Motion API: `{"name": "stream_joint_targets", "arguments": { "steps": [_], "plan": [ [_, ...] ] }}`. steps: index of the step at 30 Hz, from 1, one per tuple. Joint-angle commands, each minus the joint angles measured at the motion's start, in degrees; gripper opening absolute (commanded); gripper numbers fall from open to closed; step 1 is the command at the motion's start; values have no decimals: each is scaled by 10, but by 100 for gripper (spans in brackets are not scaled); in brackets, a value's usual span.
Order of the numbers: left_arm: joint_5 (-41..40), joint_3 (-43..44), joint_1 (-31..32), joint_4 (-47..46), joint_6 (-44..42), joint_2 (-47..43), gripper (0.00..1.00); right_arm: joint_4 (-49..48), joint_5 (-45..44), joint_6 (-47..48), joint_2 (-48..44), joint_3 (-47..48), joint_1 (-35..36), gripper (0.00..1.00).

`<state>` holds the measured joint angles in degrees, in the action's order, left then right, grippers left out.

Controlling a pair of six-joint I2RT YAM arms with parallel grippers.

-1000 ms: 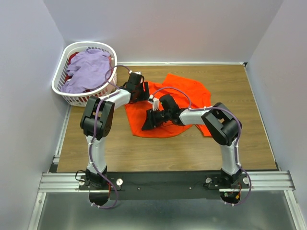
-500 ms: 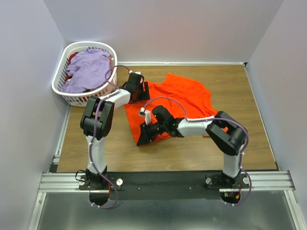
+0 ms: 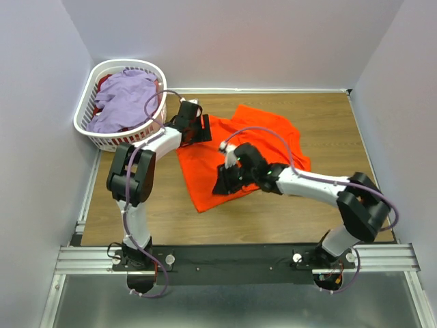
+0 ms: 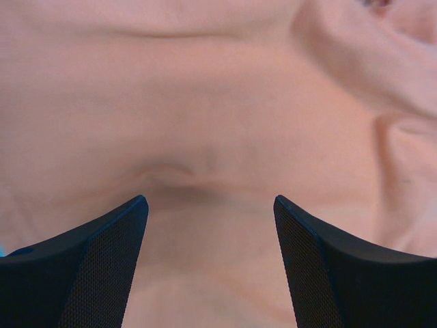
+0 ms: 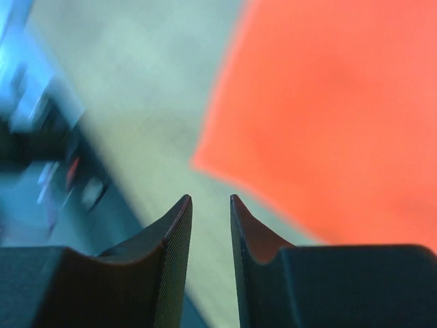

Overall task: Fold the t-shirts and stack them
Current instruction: Flatten the tshirt out

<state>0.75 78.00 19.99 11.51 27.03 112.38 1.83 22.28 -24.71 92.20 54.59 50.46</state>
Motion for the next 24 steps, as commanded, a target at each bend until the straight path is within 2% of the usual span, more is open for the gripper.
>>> {"name": "stream_joint_targets", "arguments": {
  "steps": [1, 3, 4, 7, 10, 13, 15, 19, 24],
  "plan": [
    [1, -20, -1, 11, 4, -85, 83, 78, -176, 5, -39, -12, -108, 36],
    [2, -40, 4, 12, 7, -123, 83, 83, -204, 0, -53, -20, -159, 36],
    [3, -69, 6, 11, 10, -151, 83, 85, -212, 0, -61, -22, -206, 36],
    [5, -147, 22, 1, 22, -205, 83, 87, -220, 1, -58, -6, -290, 36],
    [1, -222, 56, -8, 34, -238, 84, 87, -231, -13, -20, 16, -359, 36],
    [10, -282, 90, -12, 57, -272, 84, 84, -191, -49, 27, 44, -412, 28],
    [13, -307, 103, -17, 65, -283, 84, 83, -183, -61, 55, 64, -425, 28],
    [14, -353, 110, -42, 79, -300, 84, 78, -190, -78, 107, 83, -450, 20],
    [31, -380, 108, -72, 84, -270, 83, 60, -163, -105, 161, 73, -497, 13]
  ]
}}
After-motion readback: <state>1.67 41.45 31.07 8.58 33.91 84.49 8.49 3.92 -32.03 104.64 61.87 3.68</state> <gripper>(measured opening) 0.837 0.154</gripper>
